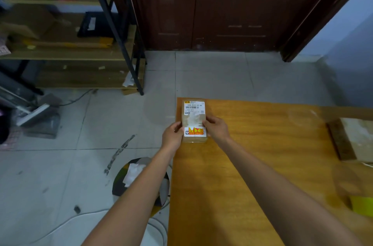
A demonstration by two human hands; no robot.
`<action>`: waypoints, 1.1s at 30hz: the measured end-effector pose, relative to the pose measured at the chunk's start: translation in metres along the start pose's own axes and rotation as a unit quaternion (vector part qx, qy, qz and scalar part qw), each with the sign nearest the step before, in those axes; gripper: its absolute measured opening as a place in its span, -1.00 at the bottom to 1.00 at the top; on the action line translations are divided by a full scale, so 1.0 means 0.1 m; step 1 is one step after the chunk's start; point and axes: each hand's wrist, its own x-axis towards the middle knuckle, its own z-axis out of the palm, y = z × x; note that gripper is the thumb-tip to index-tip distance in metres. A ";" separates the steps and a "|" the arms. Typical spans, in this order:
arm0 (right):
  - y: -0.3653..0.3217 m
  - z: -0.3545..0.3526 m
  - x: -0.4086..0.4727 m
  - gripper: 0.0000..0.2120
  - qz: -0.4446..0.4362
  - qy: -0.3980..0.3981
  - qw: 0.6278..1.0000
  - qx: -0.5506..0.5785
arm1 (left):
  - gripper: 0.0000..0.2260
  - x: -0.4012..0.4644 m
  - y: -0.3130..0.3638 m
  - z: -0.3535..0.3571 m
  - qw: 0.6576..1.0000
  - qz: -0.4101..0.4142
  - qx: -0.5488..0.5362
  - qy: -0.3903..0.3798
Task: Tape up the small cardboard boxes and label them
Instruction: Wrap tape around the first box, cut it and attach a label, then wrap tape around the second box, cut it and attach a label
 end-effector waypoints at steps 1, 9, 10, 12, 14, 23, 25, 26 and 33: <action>0.00 0.00 0.00 -0.67 0.002 -0.002 1.000 0.000 | -0.66 0.01 0.00 0.00 1.000 0.000 0.001 0.000; -0.05 -0.08 -0.18 -0.60 -0.005 0.001 1.000 -0.009 | -0.63 -0.07 0.12 -0.06 1.000 -0.003 0.023 0.009; -0.07 -0.13 -0.22 -0.58 -0.013 0.006 1.000 -0.011 | -0.62 -0.10 0.17 -0.09 1.000 -0.005 0.025 0.010; -0.13 -0.25 -0.31 -0.53 -0.025 0.017 0.999 -0.031 | -0.61 -0.16 0.30 -0.14 1.000 0.000 0.021 0.010; -0.21 -0.39 -0.40 -0.51 -0.038 0.031 0.998 -0.049 | -0.63 -0.22 0.44 -0.18 1.000 0.016 0.023 0.010; -0.47 -1.14 -0.86 -0.57 -0.083 0.105 0.990 -0.046 | -0.68 -0.68 1.25 -0.10 0.990 0.127 0.059 -0.007; -0.44 -1.35 -0.98 -0.58 -0.089 0.121 0.988 -0.047 | -0.68 -0.83 1.39 0.01 0.988 0.143 0.060 -0.014; -0.42 -1.45 -1.05 -0.57 -0.092 0.130 0.986 -0.040 | -0.69 -0.90 1.45 0.09 0.987 0.150 0.059 -0.016; 0.04 -2.31 -1.56 -0.57 -0.100 0.165 0.981 0.017 | -0.73 -1.55 1.60 0.96 0.980 0.184 0.063 -0.036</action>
